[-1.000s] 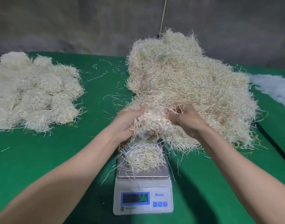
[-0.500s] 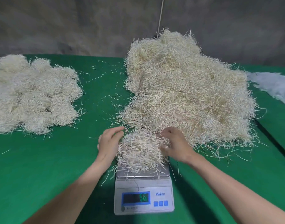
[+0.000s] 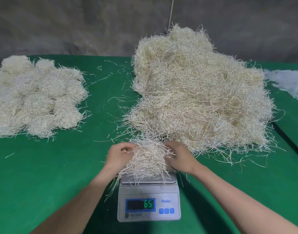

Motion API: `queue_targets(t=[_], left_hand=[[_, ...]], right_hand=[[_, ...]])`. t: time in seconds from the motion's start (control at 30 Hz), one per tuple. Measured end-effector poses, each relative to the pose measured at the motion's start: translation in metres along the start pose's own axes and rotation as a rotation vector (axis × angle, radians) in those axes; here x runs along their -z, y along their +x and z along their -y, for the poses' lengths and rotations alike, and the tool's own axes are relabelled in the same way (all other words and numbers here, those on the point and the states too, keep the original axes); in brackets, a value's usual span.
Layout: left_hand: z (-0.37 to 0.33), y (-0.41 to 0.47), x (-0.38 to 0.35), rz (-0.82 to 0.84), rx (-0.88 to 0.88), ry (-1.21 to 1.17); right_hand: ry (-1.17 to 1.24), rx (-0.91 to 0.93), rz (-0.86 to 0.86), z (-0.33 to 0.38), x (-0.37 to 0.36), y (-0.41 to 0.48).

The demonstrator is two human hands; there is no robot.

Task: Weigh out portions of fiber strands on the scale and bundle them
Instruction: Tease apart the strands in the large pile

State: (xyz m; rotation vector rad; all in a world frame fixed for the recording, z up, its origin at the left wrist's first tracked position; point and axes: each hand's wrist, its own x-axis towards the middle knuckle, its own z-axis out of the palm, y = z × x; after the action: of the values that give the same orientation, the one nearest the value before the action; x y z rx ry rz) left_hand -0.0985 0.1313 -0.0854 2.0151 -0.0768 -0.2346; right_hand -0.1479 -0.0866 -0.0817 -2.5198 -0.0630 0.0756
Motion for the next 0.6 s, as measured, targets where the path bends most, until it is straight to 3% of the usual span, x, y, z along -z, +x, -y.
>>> queue_targets(t=[0.1, 0.27, 0.6], left_hand=[[-0.009, 0.001, 0.016, -0.054, 0.041, -0.203], [-0.018, -0.001, 0.038, -0.164, 0.011, -0.365], [-0.032, 0.001, 0.046, -0.249, -0.008, -0.429]], right_hand=[[0.154, -0.011, -0.041, 0.002, 0.018, -0.005], [0.135, 0.109, -0.123, 0.008, 0.042, -0.011], [0.203, 0.192, -0.149, 0.020, 0.059, -0.005]])
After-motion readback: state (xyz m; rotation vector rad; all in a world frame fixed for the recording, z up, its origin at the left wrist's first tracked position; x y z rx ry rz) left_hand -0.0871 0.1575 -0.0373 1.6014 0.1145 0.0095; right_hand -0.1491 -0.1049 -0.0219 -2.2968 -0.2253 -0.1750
